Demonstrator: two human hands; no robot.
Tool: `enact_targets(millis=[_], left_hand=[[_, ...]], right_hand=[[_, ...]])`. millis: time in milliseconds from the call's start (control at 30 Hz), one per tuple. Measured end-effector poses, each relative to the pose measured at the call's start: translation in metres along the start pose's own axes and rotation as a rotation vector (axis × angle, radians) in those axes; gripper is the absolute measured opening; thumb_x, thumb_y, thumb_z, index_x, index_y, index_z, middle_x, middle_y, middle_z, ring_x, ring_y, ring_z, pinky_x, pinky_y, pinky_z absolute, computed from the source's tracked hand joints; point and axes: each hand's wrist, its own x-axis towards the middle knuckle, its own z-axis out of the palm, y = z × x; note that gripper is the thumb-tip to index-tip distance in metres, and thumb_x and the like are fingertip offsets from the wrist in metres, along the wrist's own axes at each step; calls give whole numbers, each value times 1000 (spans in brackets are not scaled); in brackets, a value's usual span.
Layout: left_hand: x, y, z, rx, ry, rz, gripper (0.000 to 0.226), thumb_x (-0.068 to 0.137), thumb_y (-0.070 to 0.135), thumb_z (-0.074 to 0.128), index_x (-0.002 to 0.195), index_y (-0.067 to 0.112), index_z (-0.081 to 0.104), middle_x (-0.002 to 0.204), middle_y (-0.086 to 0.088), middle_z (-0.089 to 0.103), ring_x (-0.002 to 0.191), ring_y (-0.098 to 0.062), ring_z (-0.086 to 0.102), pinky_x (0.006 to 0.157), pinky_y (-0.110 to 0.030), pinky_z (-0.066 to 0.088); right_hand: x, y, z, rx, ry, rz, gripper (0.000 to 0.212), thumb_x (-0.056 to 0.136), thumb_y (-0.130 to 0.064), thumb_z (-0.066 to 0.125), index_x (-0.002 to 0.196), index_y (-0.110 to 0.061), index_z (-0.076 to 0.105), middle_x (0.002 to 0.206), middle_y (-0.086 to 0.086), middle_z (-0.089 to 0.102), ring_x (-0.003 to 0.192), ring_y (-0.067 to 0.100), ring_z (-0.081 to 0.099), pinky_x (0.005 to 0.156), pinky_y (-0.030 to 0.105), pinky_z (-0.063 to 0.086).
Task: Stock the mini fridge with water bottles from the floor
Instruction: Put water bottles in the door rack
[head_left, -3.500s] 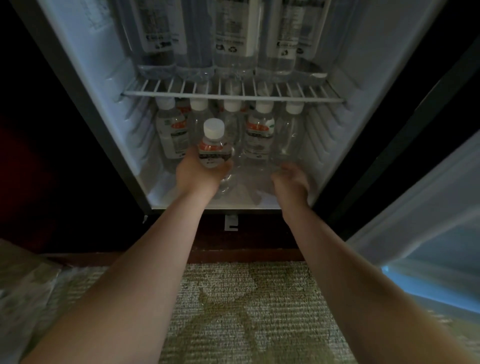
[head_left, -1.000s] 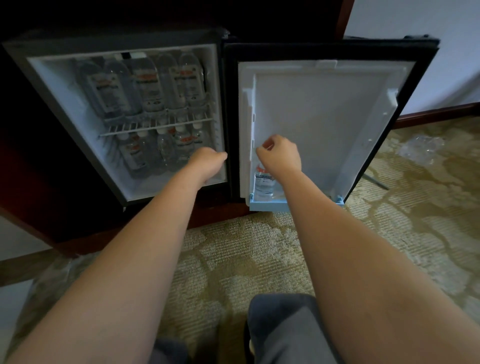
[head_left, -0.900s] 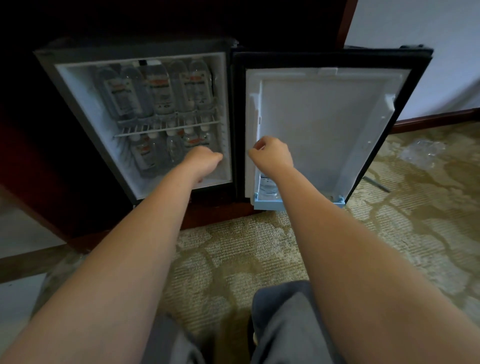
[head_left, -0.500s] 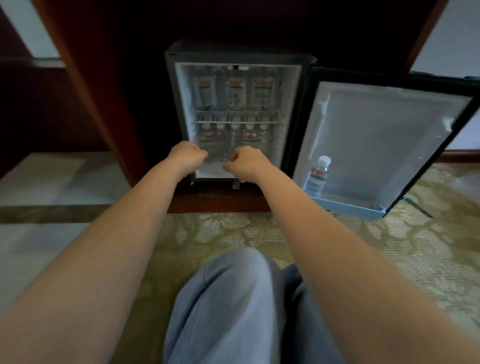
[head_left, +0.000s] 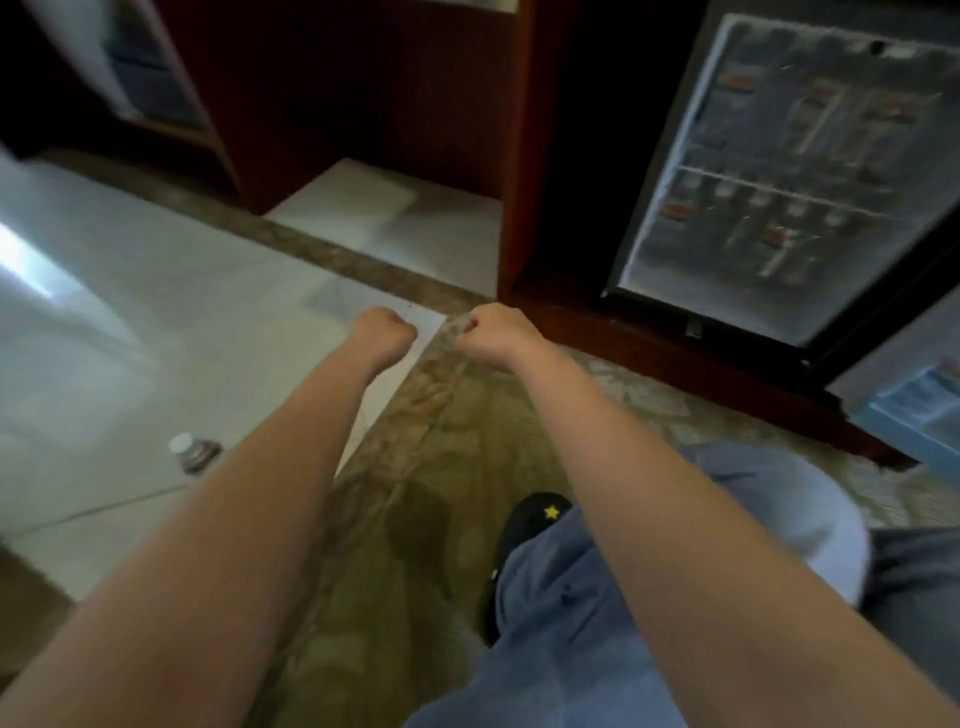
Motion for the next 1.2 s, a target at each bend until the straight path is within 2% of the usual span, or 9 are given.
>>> enact_targets(millis=[100, 233, 300, 367, 433, 500, 700, 900, 1200], left_hand=[[-1, -53, -16, -26, 30, -97, 27, 87, 12, 50, 101, -7, 63, 109, -26, 64, 107, -39, 60, 90, -45, 49], [-6, -116, -28, -6, 83, -206, 12, 87, 13, 52, 81, 5, 59, 83, -17, 57, 81, -35, 58, 75, -37, 47], [-5, -144, -29, 17, 110, -263, 10, 89, 15, 52, 82, 8, 52, 85, -11, 53, 80, -25, 49, 74, -32, 39], [-2, -168, -34, 21, 130, -311, 10, 90, 17, 52, 90, 8, 55, 92, -12, 55, 85, -25, 51, 78, -33, 41], [4, -189, -40, 30, 166, -360, 29, 90, 21, 53, 114, 5, 58, 114, -15, 59, 104, -29, 56, 88, -35, 43], [11, -207, -49, 109, 183, -400, 49, 90, 24, 54, 134, 5, 47, 133, -16, 52, 120, -33, 50, 97, -37, 40], [45, -253, -74, 327, 214, -500, 58, 87, 28, 57, 138, 8, 36, 154, -15, 18, 138, -35, 23, 107, -43, 31], [69, -276, -76, 278, 132, -588, 55, 88, 27, 58, 134, 4, 40, 143, -17, 30, 126, -40, 38, 100, -42, 37], [68, -280, -55, 327, 306, -466, 30, 90, 1, 47, 116, 2, 61, 128, -17, 44, 119, -37, 44, 98, -36, 39]], right_hand=[[12, -24, 40, 4, -88, -50, 16, 86, -23, 53, 88, -9, 59, 87, 10, 62, 88, 29, 65, 77, 38, 55], [24, -44, 86, -77, -185, -98, 25, 89, -26, 56, 105, -8, 62, 105, 10, 63, 94, 26, 63, 86, 45, 54], [31, -49, 102, -100, -236, -108, 28, 89, -28, 57, 109, -9, 62, 109, 8, 62, 96, 25, 62, 88, 43, 54], [38, -55, 114, -103, -267, -118, 30, 90, -28, 56, 111, -8, 62, 112, 9, 62, 98, 25, 61, 88, 41, 53], [46, -63, 124, -114, -288, -137, 31, 91, -30, 56, 113, -9, 60, 116, 8, 60, 102, 25, 59, 88, 39, 51], [53, -71, 134, -145, -306, -164, 31, 92, -32, 56, 115, -12, 59, 118, 6, 59, 104, 23, 56, 85, 35, 48], [76, -80, 161, -197, -345, -202, 32, 92, -34, 55, 117, -15, 57, 120, 5, 57, 102, 22, 54, 78, 30, 42], [91, -74, 176, -244, -360, -207, 27, 92, -33, 54, 113, -16, 58, 115, 4, 59, 94, 20, 55, 73, 29, 42], [94, -68, 183, -229, -345, -166, 25, 91, -31, 55, 111, -16, 59, 117, 5, 59, 96, 20, 54, 75, 28, 41]])
